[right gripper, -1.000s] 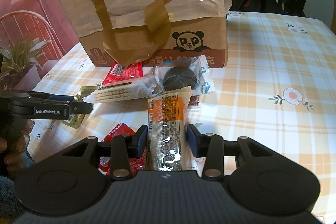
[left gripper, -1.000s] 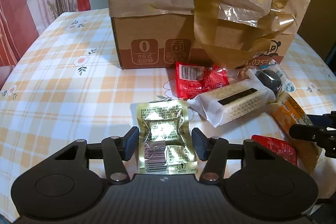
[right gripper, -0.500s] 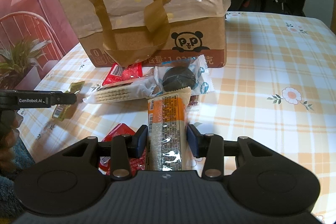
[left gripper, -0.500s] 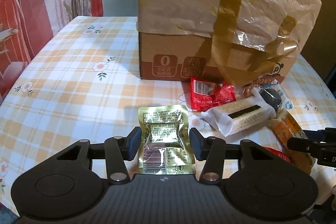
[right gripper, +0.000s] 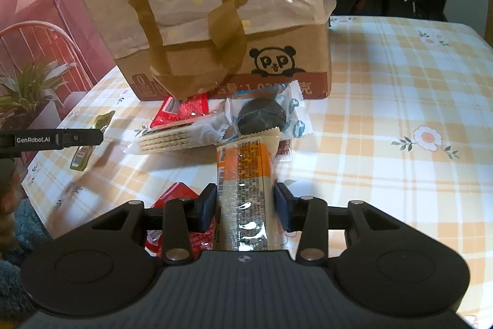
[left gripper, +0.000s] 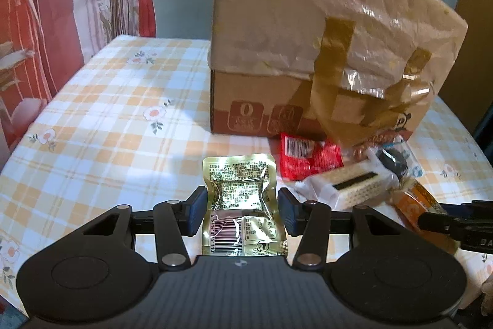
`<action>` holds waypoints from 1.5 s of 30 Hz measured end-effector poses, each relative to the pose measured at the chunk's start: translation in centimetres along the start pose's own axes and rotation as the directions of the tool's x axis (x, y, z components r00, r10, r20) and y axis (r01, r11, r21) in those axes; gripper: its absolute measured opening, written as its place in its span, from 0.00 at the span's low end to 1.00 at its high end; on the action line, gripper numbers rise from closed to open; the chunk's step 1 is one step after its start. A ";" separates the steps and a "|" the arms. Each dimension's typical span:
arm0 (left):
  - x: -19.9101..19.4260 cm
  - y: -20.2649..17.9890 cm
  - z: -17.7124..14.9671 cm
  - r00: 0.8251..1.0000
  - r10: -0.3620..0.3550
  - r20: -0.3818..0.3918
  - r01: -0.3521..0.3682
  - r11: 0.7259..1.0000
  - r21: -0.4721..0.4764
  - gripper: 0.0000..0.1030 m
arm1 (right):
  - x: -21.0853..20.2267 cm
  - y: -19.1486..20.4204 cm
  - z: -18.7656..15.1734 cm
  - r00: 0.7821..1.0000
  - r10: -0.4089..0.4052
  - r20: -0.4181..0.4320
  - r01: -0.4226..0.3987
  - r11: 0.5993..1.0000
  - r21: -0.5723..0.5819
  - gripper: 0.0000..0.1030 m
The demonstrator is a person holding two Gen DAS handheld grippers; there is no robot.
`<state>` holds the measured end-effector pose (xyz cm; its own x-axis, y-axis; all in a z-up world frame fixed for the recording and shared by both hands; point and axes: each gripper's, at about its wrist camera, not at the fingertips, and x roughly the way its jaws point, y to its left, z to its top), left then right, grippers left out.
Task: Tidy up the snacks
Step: 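Lift both packets over the box and open both tools to release them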
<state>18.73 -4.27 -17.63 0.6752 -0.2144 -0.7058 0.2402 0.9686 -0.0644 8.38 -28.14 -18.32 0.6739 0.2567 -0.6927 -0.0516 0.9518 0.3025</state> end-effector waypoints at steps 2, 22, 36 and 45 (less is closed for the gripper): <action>-0.5 0.1 0.5 1.000 0.005 0.023 -0.004 1.000 -0.001 0.51 | -0.8 -0.1 0.3 1.000 0.004 0.024 -0.004 1.000 0.006 0.39; -7.7 -0.4 8.2 0.948 -0.021 0.317 0.005 0.999 0.053 0.51 | -9.0 2.1 7.7 0.943 0.078 0.323 -0.053 0.995 -0.086 0.39; -5.9 -2.2 17.8 0.929 -0.110 0.353 0.095 0.994 0.060 0.51 | -8.3 3.4 19.0 0.899 0.128 0.418 -0.056 0.982 -0.179 0.39; -0.7 -2.6 21.8 0.955 -0.083 0.284 0.057 0.994 0.098 0.53 | -3.0 0.9 25.4 0.936 0.024 0.351 0.002 0.997 -0.074 0.39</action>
<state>32.81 -9.39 -1.58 0.8232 -0.3210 -0.4683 0.3457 0.9377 -0.0350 25.05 -32.32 0.66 0.8882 0.2040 -0.4118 -0.1042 0.9621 0.2518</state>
